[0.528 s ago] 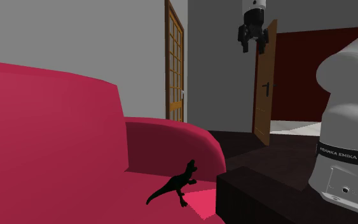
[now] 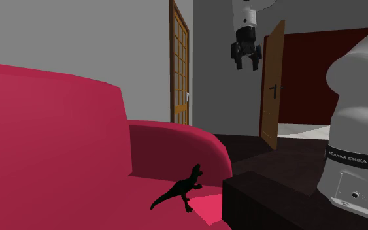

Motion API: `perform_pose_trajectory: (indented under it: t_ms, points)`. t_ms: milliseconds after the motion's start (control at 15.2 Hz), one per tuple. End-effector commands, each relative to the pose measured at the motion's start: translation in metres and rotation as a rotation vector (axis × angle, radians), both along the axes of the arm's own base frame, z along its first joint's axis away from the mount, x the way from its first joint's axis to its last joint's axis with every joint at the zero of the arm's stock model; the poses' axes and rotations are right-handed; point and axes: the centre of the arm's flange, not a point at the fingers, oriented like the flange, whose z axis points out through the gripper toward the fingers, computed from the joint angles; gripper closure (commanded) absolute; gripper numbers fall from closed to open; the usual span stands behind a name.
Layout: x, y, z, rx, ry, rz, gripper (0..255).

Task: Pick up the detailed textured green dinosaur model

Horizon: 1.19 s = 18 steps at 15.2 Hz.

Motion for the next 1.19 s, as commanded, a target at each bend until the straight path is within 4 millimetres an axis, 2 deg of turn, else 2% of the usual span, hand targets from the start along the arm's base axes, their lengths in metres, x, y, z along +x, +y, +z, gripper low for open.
perform_pose_trajectory:
  t_ms: [0, 594, 1122]
  points:
    - [0.008, 0.017, -0.024, 0.002, 0.023, 0.009, 0]
    - [0.054, 0.081, -0.122, 0.011, 0.129, 0.049, 0]
    - [0.083, 0.140, -0.213, 0.018, 0.223, 0.085, 0]
